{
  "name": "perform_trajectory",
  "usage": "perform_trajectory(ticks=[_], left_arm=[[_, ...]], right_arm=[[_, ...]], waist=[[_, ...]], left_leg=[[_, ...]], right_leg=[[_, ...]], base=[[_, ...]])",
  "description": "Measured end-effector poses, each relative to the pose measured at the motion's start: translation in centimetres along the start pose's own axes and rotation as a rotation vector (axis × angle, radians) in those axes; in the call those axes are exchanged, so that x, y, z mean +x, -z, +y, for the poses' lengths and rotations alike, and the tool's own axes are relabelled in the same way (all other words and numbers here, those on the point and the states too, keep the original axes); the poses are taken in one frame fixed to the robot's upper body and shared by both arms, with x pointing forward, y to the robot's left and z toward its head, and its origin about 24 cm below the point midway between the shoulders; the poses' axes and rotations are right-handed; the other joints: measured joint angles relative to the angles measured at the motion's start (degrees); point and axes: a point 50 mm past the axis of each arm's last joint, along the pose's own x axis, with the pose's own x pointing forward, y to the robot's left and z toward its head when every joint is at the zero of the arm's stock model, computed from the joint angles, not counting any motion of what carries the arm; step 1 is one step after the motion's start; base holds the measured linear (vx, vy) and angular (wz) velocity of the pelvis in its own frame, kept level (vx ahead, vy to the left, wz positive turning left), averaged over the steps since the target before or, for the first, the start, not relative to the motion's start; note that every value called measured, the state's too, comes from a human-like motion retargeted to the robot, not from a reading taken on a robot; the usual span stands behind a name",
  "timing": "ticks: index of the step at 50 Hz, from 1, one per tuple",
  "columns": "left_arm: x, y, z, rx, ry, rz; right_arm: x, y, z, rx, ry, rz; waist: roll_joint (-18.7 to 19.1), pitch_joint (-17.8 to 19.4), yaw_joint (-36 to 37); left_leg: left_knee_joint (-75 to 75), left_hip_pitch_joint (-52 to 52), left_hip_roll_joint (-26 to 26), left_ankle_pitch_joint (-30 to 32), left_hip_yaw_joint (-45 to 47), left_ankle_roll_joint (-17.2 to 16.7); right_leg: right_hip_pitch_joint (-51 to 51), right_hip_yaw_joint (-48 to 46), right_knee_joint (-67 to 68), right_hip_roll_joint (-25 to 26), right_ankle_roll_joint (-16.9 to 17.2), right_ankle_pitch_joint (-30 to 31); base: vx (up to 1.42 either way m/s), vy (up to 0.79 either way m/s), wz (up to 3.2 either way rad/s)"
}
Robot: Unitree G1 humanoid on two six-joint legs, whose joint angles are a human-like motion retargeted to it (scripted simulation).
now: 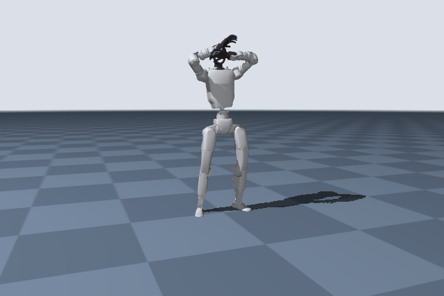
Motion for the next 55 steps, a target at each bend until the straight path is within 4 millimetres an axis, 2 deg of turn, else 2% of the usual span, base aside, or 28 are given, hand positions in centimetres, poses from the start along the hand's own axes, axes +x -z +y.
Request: perform_trajectory(ticks=[3,5,8,10,12,15,17,19,21,23,25,27,28,30,33,35,37,38,40,43,45,47,48,50,51,53,55], left_arm=[[0.6,-4.2,1.3,0.034,-0.101,-0.198],[1.0,-4.8,2.5,0.058,-0.184,-0.229],[1.7,-1.9,4.8,0.148,-0.288,-0.109],[1.6,1.2,6.2,0.222,-0.326,0.023],[0.8,4.6,6.9,0.277,-0.323,0.180],[-1.0,8.4,6.1,0.279,-0.205,0.382],[-1.7,8.8,4.1,0.218,-0.073,0.406],[-1.8,7.0,2.1,0.143,0.014,0.313],[-1.2,3.6,0.9,0.132,0.050,0.124],[-0.4,-0.4,0.8,0.177,0.025,-0.083],[0.3,-3.3,1.5,0.203,-0.045,-0.221],[0.7,-3.8,2.4,0.175,-0.128,-0.232],[0.8,-3.3,2.9,0.144,-0.175,-0.199],[1.0,-0.9,4.3,0.120,-0.263,-0.065],[0.1,5.0,5.8,0.027,-0.329,0.244],[-1.2,8.4,6.2,0.006,-0.322,0.433],[-2.5,10.2,5.4,0.028,-0.241,0.535],[-2.9,10.5,4.6,0.031,-0.181,0.549],[-2.9,9.5,2.4,0.001,-0.064,0.498],[-1.6,4.5,0.0,-0.098,0.027,0.258],[-0.6,0.3,-0.3,-0.140,0.036,0.074],[0.1,-3.1,0.4,-0.151,0.012,-0.070],[0.4,-4.1,0.8,-0.154,-0.011,-0.115],[0.8,-4.4,2.3,-0.143,-0.104,-0.130],[1.0,-3.4,3.2,-0.126,-0.167,-0.090],[0.8,-0.7,4.8,-0.089,-0.282,0.028],[0.2,2.9,5.8,-0.053,-0.361,0.189]], right_arm=[[-0.9,3.5,-0.7,-0.082,-0.033,0.159],[-2.0,4.7,-0.1,-0.105,-0.121,0.229],[-3.3,3.7,2.5,-0.091,-0.332,0.181],[-3.5,1.2,4.1,-0.067,-0.448,0.054],[-3.1,-2.0,4.9,-0.021,-0.485,-0.098],[-2.0,-6.0,4.7,0.111,-0.413,-0.245],[-1.0,-6.6,3.8,0.168,-0.299,-0.265],[0.0,-5.6,2.9,0.163,-0.173,-0.238],[0.9,-3.0,1.8,0.082,-0.054,-0.159],[1.1,0.7,0.5,-0.047,0.020,-0.026],[0.5,4.1,-0.6,-0.177,0.015,0.125],[-0.6,5.6,-0.4,-0.247,-0.073,0.196],[-1.1,5.5,0.3,-0.257,-0.136,0.188],[-1.4,3.6,1.9,-0.255,-0.259,0.093],[-1.1,-2.0,4.1,-0.129,-0.366,-0.127],[-0.9,-5.4,4.3,0.005,-0.368,-0.240],[-0.4,-7.1,3.7,0.122,-0.303,-0.291],[-0.1,-7.3,3.1,0.156,-0.252,-0.293],[0.8,-6.2,1.8,0.164,-0.126,-0.252],[1.6,-2.1,0.8,0.094,0.007,-0.082],[1.3,1.0,0.8,0.050,0.007,0.069],[0.3,3.1,1.5,0.022,-0.111,0.191],[-0.4,3.7,2.1,0.024,-0.191,0.234],[-1.7,3.6,3.6,0.048,-0.364,0.258],[-2.1,2.8,4.3,0.063,-0.428,0.226],[-2.6,0.4,5.2,0.104,-0.499,0.126],[-2.5,-2.7,5.3,0.184,-0.494,-0.001]], waist=[[-1.15,0.10,-0.88],[-2.02,0.19,-1.26],[-2.47,0.21,-1.23],[-2.50,0.23,-1.14],[-2.35,0.36,-1.15],[-1.83,0.29,-1.39],[-1.48,0.37,-1.40],[-0.24,0.03,-0.66],[0.90,-0.39,0.15],[1.14,-0.62,0.56],[0.26,-0.49,0.43],[-1.17,-0.39,-0.17],[-1.62,-0.75,-0.40],[-2.09,0.03,-0.38],[-1.91,0.59,-0.34],[-1.74,0.96,-0.47],[-1.57,0.93,-0.68],[-1.53,0.86,-0.82],[-1.59,0.71,-1.00],[-0.65,0.10,-0.84],[-0.44,-0.08,-0.98],[-1.24,0.15,-1.64],[-1.84,0.24,-2.02],[-2.53,0.48,-2.37],[-2.63,0.64,-2.33],[-2.70,0.92,-2.18],[-2.59,1.26,-1.88]], left_leg=[[-0.10,-0.03,0.19,0.02,0.06,-0.56],[-0.17,0.05,0.23,0.02,0.07,-0.80],[-0.22,0.19,0.16,-0.01,0.01,-0.81],[-0.20,0.22,0.06,-0.03,-0.02,-0.62],[-0.15,0.24,-0.05,-0.06,-0.01,-0.27],[-0.06,0.26,-0.20,-0.11,0.08,0.34],[-0.04,0.33,-0.21,-0.18,0.23,0.54],[-0.10,0.41,-0.14,-0.22,0.47,0.52],[-0.23,0.46,0.00,-0.20,0.74,0.30],[-0.36,0.52,0.12,-0.18,0.94,-0.02],[-0.45,0.60,0.17,-0.15,0.99,-0.34],[-0.54,0.62,0.06,-0.09,0.85,-0.48],[-0.56,0.49,-0.02,0.00,0.74,-0.50],[-0.49,0.52,-0.20,-0.04,0.44,-0.30],[-0.19,0.40,-0.46,-0.08,-0.03,0.26],[0.01,0.26,-0.59,-0.13,-0.26,0.65],[0.07,0.11,-0.68,-0.12,-0.34,0.87],[0.09,0.07,-0.69,-0.13,-0.35,0.91],[0.09,-0.03,-0.66,-0.11,-0.30,0.82],[0.01,-0.03,-0.50,-0.12,-0.08,0.42],[-0.01,-0.08,-0.35,-0.08,0.06,0.06],[-0.03,0.06,-0.30,-0.11,0.12,-0.18],[-0.05,0.10,-0.30,-0.09,0.12,-0.29],[-0.09,0.27,-0.36,-0.08,0.11,-0.37],[-0.09,0.33,-0.40,-0.07,0.11,-0.34],[-0.09,0.48,-0.51,-0.07,0.15,-0.13],[-0.03,0.61,-0.60,-0.09,0.24,0.18]], right_leg=[[-0.15,0.13,0.09,0.20,-0.44,0.01],[-0.11,0.14,0.11,0.25,-0.54,-0.03],[0.07,0.04,0.04,0.20,-0.34,-0.14],[0.20,-0.06,-0.08,0.12,-0.03,-0.20],[0.29,-0.10,-0.22,0.02,0.22,-0.23],[0.36,-0.07,-0.38,-0.14,0.51,-0.22],[0.36,0.11,-0.44,-0.15,0.41,-0.20],[0.24,0.41,-0.43,-0.07,0.18,-0.14],[0.00,0.78,-0.35,0.07,-0.16,-0.07],[-0.20,1.07,-0.21,0.20,-0.52,-0.04],[-0.25,1.18,-0.09,0.25,-0.81,-0.03],[-0.20,1.03,-0.04,0.17,-0.80,0.00],[-0.26,0.89,-0.04,0.09,-0.66,0.05],[0.06,0.52,-0.17,-0.08,-0.44,0.02],[0.52,-0.08,-0.47,-0.34,0.14,0.08],[0.70,-0.37,-0.63,-0.48,0.38,0.09],[0.67,-0.48,-0.68,-0.57,0.48,0.10],[0.63,-0.48,-0.68,-0.59,0.47,0.11],[0.50,-0.39,-0.66,-0.57,0.29,0.17],[0.26,-0.07,-0.53,-0.42,-0.18,0.28],[0.08,0.14,-0.48,-0.28,-0.57,0.34],[0.13,0.26,-0.40,-0.23,-0.89,0.35],[0.16,0.27,-0.38,-0.22,-0.96,0.34],[0.30,0.26,-0.35,-0.27,-0.97,0.29],[0.37,0.25,-0.38,-0.30,-0.88,0.28],[0.52,0.24,-0.44,-0.41,-0.60,0.25],[0.65,0.30,-0.51,-0.50,-0.30,0.22]], base=[[0.00,0.00,0.00],[0.00,0.00,0.00],[0.00,0.00,0.00],[0.00,0.00,0.00],[0.00,0.00,0.00],[0.00,0.00,0.00],[0.00,0.00,0.00],[0.00,0.00,0.00],[0.00,0.00,0.00],[0.00,0.00,0.00],[0.00,0.00,0.00],[0.00,0.00,0.00],[0.00,0.00,0.00],[0.00,0.00,0.00],[0.00,0.00,0.00],[0.00,0.00,0.00],[0.00,0.00,0.00],[0.00,0.00,0.00],[0.00,0.00,0.00],[0.00,0.00,0.00],[0.00,0.00,0.00],[0.00,0.00,0.00],[0.00,0.00,0.00],[0.00,0.00,0.00],[0.00,0.00,0.00],[0.00,0.00,0.00],[0.00,0.00,0.00]])
